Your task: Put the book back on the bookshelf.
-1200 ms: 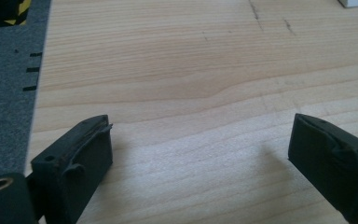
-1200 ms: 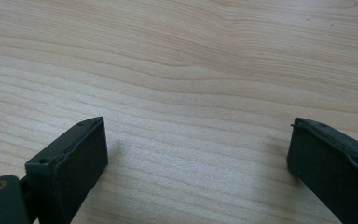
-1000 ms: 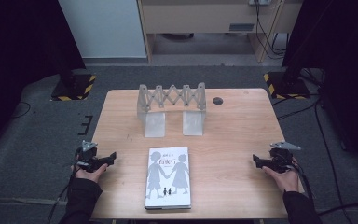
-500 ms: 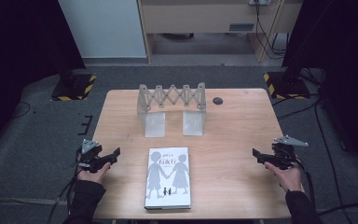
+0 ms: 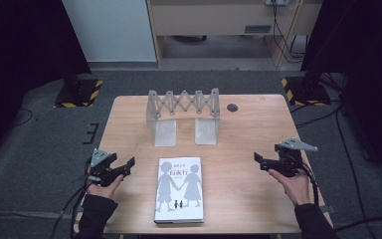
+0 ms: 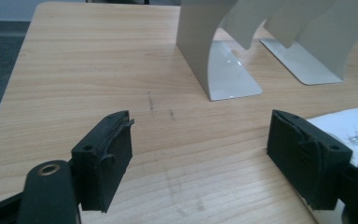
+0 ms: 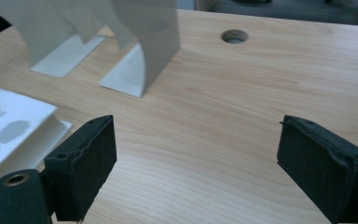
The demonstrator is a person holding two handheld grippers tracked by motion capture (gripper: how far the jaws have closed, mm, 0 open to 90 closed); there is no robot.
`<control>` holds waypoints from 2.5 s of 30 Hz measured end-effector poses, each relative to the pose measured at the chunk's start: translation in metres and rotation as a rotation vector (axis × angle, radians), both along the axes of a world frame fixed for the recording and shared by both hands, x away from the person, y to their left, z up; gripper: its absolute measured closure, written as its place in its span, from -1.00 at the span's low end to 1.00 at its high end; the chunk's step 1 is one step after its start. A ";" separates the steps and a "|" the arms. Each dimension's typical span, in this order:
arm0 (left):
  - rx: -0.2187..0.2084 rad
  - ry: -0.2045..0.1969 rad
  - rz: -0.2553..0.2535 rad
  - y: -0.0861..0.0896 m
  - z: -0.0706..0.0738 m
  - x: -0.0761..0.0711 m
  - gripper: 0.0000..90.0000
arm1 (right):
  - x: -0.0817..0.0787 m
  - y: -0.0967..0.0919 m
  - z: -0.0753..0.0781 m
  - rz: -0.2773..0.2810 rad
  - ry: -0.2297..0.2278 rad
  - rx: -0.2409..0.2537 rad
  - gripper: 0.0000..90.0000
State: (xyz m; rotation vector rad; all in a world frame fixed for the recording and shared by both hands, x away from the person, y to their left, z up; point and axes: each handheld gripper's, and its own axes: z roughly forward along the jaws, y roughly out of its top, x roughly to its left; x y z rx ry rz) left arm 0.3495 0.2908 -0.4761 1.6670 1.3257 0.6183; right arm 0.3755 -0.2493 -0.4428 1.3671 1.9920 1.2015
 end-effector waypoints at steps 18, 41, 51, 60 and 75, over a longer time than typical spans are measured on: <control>-0.059 -0.035 -0.075 -0.041 0.020 0.003 -0.53 | 0.009 0.062 0.021 0.109 -0.024 0.034 -0.73; 0.034 0.050 -0.154 -0.066 -0.011 -0.008 -0.46 | -0.002 0.104 -0.021 0.204 0.031 0.055 -0.71; 0.061 0.141 -0.219 -0.078 -0.028 -0.006 -0.42 | -0.007 0.120 -0.041 0.263 0.088 0.055 -0.59; 0.008 0.180 -0.248 -0.081 -0.034 -0.006 -0.33 | -0.013 0.143 -0.056 0.336 0.130 0.035 -0.50; -0.032 0.194 -0.286 -0.089 -0.036 -0.010 -0.23 | -0.020 0.163 -0.069 0.405 0.179 0.057 -0.27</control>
